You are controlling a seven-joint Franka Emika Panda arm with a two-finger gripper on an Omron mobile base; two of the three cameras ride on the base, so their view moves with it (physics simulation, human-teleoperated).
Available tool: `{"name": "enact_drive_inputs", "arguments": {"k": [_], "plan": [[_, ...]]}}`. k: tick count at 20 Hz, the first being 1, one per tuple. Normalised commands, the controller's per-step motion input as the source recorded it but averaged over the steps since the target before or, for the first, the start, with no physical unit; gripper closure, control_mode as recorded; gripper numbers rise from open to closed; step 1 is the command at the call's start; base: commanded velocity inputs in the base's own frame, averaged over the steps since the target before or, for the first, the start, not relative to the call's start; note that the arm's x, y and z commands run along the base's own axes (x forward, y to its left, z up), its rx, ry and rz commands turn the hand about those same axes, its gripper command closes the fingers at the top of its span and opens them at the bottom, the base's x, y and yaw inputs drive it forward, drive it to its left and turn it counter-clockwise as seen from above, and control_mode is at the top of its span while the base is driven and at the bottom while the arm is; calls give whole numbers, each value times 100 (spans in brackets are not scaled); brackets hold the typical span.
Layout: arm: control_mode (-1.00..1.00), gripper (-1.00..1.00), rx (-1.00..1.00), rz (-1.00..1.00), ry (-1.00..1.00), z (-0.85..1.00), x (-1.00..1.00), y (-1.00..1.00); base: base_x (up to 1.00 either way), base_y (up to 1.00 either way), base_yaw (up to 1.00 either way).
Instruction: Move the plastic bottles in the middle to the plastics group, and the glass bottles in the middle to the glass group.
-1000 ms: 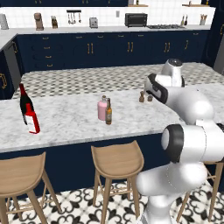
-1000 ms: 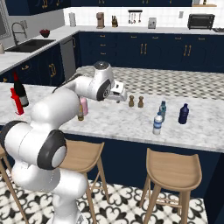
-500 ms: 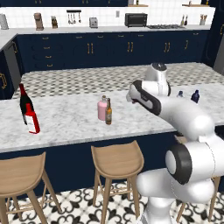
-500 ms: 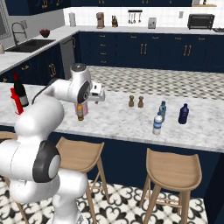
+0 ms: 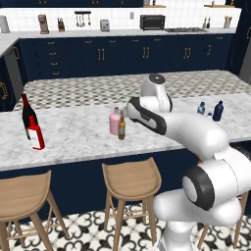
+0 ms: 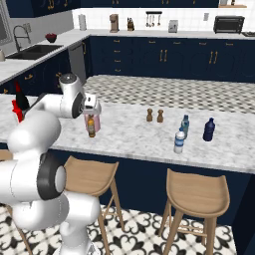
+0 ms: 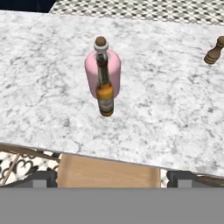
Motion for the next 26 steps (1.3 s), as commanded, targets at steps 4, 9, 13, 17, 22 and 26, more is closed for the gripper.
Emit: {"name": "enact_drive_inputs", "arguments": {"k": [4,9,13,17,22,26], "plan": [[-100,-100,0,0,0,0,42,20,0,0,0],[-100,-100,0,0,0,-11,35,26,0,0,0],[-100,-100,0,1,-1,-30,49,12,0,0,0],[-100,-100,0,1,-3,-35,42,7,0,0,0],[-100,-100,0,1,0,-16,44,4,0,0,0],[-100,-100,0,2,0,-13,52,0,0,0,0]]}}
